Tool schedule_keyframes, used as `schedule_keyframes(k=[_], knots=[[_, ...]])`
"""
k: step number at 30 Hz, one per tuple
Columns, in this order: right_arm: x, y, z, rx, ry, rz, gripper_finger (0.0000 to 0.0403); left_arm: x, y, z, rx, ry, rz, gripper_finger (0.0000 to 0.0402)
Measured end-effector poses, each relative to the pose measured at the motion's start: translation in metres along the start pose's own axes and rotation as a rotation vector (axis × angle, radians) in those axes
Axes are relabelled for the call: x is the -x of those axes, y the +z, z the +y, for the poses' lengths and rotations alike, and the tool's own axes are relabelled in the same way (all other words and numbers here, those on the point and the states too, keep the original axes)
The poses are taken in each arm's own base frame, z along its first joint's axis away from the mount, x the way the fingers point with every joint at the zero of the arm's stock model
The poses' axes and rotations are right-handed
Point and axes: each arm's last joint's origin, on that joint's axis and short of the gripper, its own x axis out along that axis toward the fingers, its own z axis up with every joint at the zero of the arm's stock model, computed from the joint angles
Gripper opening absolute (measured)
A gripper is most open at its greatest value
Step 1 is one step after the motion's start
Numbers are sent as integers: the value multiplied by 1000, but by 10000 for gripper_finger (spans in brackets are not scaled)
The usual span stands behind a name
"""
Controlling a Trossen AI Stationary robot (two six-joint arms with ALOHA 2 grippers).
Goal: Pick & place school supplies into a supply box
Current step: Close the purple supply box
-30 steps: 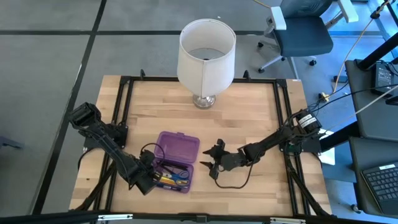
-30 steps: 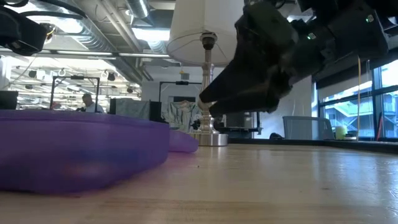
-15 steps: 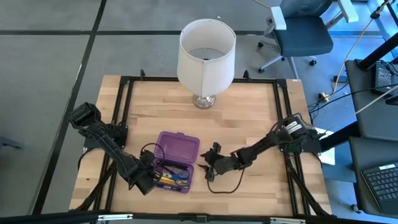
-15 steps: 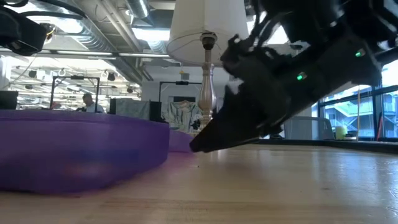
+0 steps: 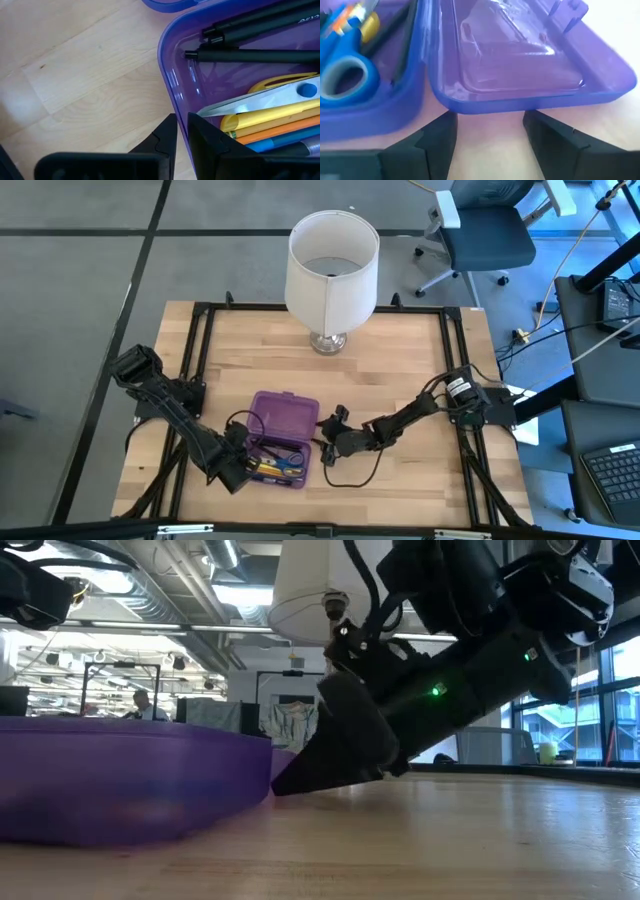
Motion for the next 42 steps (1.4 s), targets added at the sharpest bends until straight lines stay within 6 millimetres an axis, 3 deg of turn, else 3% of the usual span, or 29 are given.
schedule_keyframes(k=[6,26,42], knots=[[-1,4,0,182,-1,-53,239,0,0,0,0,1,1,39],[1,11,2,522,-85,-138,239,0,0,0,0,0,-2,43],[14,12,23,979,-84,-204,239,0,0,0,8,-2,-6,41]])
